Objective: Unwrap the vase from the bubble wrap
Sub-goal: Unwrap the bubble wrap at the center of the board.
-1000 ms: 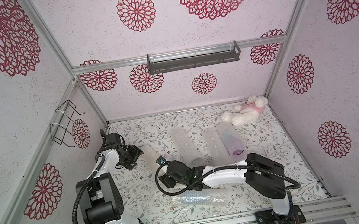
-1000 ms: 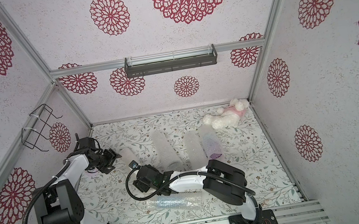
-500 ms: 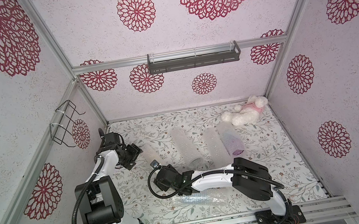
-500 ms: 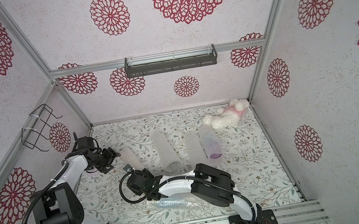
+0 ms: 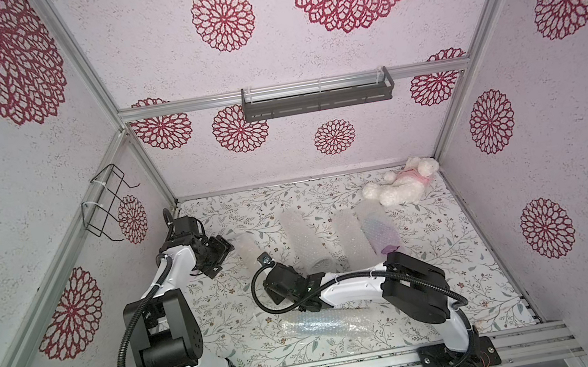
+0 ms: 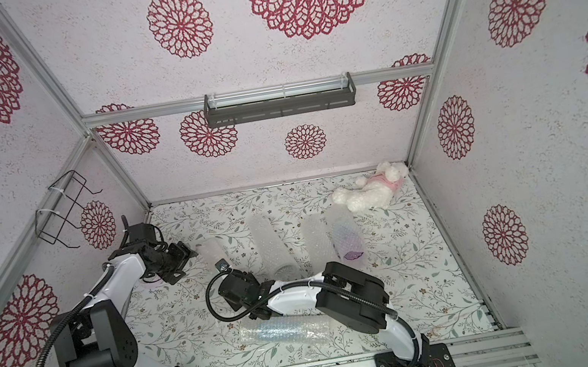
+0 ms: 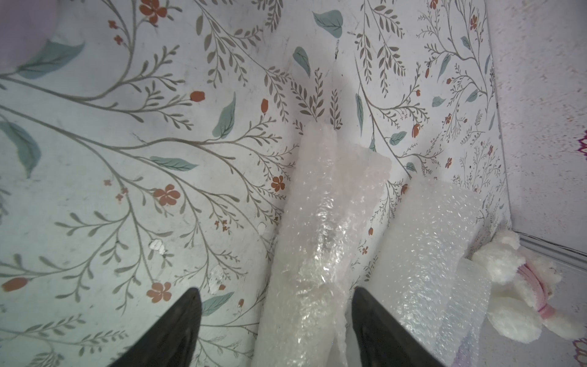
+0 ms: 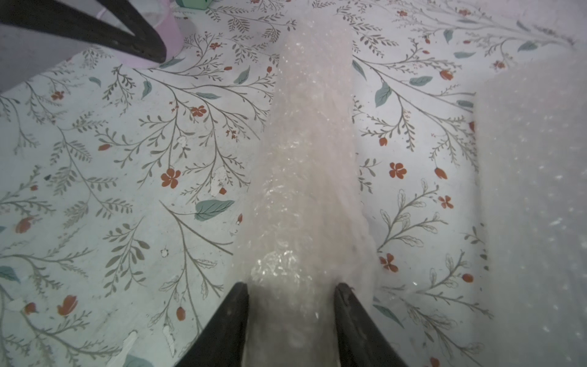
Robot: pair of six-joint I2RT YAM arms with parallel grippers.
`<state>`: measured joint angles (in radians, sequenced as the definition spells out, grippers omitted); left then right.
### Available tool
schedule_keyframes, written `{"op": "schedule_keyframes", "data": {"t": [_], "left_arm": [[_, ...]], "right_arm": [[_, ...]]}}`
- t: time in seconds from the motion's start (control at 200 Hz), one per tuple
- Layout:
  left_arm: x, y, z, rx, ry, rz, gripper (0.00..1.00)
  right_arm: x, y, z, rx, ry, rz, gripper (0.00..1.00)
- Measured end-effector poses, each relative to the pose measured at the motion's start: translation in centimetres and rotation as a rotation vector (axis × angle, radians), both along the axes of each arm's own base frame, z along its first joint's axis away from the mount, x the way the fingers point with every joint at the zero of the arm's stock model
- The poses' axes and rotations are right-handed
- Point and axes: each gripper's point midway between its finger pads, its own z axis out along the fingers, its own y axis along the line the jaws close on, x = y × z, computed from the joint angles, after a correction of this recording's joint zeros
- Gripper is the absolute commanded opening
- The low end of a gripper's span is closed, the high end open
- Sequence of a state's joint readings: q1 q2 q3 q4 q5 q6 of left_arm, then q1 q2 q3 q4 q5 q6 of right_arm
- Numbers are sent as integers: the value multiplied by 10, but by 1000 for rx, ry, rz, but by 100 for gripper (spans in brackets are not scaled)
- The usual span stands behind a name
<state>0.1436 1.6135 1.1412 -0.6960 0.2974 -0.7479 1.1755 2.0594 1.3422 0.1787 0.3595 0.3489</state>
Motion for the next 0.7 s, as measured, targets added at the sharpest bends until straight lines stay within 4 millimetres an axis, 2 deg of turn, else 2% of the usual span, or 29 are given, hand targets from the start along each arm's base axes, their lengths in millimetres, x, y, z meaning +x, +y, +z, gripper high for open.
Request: {"op": "schedule_keyframes", "data": {"t": [0.28,0.52,0.6,0.695], "left_arm": [[-4,-20,1,13,16,-35,77],[2,-38,14,10,-54,-26,75],[0,-41,8,3,-74,-17,75],[-9,-40,-8,4,-62,-2,74]], "right_arm": [[-2,-14,0,113,75,45,45],[0,-17,-1,178,119,59,43],[2,-18,-1,195,133,57,43],[4,-19,-1,210,151,60,42]]}}
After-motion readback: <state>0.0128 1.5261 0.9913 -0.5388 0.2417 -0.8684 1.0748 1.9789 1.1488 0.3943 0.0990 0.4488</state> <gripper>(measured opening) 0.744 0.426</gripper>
